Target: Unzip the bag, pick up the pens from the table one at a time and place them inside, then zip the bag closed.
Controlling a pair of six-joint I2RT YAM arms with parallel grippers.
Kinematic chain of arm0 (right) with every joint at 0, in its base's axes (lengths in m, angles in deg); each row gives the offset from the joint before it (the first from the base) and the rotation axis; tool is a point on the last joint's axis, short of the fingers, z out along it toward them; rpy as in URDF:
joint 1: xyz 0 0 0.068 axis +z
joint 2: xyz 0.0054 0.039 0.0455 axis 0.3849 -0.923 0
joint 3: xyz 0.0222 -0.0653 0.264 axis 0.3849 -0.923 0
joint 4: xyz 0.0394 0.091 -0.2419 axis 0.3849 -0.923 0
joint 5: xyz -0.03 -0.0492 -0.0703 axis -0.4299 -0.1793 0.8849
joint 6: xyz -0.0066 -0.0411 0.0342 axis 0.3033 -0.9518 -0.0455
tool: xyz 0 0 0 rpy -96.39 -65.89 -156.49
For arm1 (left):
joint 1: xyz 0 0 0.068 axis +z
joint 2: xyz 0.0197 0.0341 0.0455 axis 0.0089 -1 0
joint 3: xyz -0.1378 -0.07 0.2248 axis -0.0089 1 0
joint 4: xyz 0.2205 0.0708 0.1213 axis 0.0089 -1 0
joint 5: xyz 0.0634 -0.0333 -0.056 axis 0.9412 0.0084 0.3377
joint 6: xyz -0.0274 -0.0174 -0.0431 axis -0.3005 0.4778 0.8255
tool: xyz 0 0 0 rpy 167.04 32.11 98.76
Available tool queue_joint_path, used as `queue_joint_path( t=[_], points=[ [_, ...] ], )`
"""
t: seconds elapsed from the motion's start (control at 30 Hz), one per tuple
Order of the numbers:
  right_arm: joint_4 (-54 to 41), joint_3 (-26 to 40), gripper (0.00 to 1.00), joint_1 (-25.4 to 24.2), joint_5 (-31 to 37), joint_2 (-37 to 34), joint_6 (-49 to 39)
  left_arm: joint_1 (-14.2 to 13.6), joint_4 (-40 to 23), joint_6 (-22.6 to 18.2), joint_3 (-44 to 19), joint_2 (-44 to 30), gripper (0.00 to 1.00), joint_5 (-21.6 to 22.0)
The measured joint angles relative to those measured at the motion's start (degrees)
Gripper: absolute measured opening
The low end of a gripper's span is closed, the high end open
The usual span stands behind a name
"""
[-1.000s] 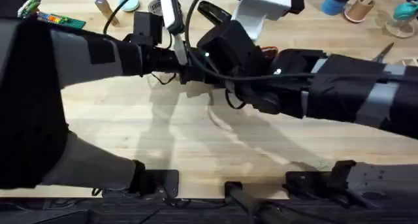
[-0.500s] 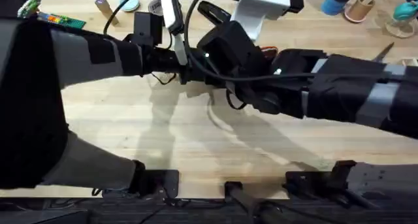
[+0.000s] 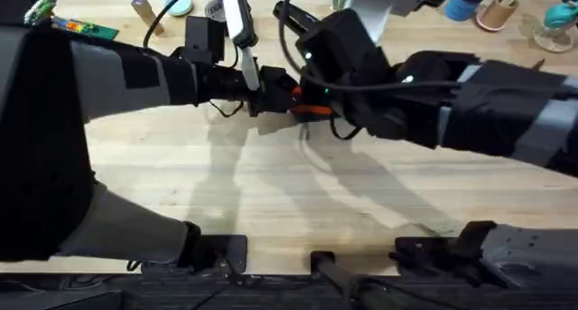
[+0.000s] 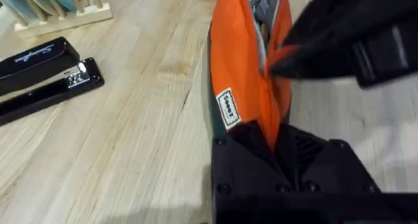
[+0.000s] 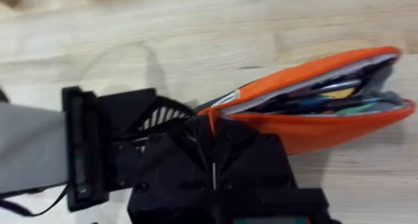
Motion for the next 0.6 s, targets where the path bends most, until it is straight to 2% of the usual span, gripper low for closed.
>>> queue_joint_path(
  t=[0.6],
  points=[
    [-5.9,0.0,0.031,-12.0,-1.7,1.9,-0.2,0.0,0.3,0.0,0.0,0.0,0.043,0.5]
  ],
)
